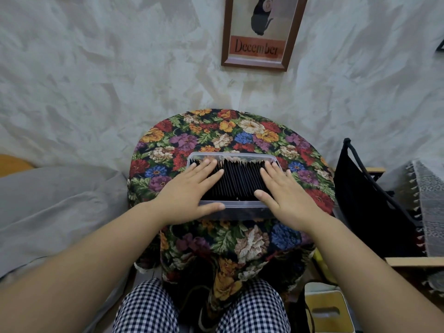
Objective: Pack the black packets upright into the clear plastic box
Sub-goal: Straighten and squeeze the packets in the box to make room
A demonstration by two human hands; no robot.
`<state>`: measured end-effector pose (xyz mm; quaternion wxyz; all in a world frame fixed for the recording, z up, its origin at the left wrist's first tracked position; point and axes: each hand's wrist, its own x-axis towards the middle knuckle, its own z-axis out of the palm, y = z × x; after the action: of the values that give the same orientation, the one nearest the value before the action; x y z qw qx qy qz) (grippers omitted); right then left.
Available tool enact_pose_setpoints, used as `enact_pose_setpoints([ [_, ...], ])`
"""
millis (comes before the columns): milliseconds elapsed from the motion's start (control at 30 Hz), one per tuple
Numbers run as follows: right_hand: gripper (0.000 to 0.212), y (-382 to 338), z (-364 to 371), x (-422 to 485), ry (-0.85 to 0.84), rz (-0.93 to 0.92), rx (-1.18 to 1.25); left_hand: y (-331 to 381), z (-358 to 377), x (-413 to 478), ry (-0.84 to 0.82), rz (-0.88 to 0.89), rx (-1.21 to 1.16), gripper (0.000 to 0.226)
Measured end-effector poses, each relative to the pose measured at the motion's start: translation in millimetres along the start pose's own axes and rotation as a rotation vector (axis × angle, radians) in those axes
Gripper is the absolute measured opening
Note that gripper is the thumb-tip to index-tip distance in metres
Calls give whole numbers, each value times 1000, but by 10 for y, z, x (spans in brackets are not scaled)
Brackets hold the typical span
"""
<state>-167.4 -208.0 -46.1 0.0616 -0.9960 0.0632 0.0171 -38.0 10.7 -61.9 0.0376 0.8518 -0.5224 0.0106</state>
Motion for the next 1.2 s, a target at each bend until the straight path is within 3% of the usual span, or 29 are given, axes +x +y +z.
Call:
enact_pose_setpoints([
  [133,82,19,81,-52,-30,58,10,26,66,-24,10,-69,-47,112],
  [267,74,49,93,-52,-3,49,37,50,56,-44,17,-99,-119,113],
  [433,74,58,164,-186,186,172,416,260,65,-211,217,-402,-620,75],
  [500,76,90,212,-205,239,291,638,324,76,-231,316,-534,-875,75],
  [633,76,135,259,-170,184,395,940,235,158,-165,228,-690,-1242,101],
  [700,70,169,278,-149,190,358,1009,190,197,-136,203,-668,-1247,112],
  [733,68,190,274,-137,187,340,1025,170,216,-121,210,-654,-1247,107],
  [833,65,305,290,-32,160,291,1025,167,234,-35,307,-579,-1266,69],
  [900,61,364,273,95,151,277,1073,152,196,72,348,-552,-1269,58],
  [1067,42,531,33,603,219,236,985,-186,36,597,361,-526,-1239,48],
  [1200,50,748,-176,1199,234,213,943,-605,-110,1175,351,-499,-1215,51],
])
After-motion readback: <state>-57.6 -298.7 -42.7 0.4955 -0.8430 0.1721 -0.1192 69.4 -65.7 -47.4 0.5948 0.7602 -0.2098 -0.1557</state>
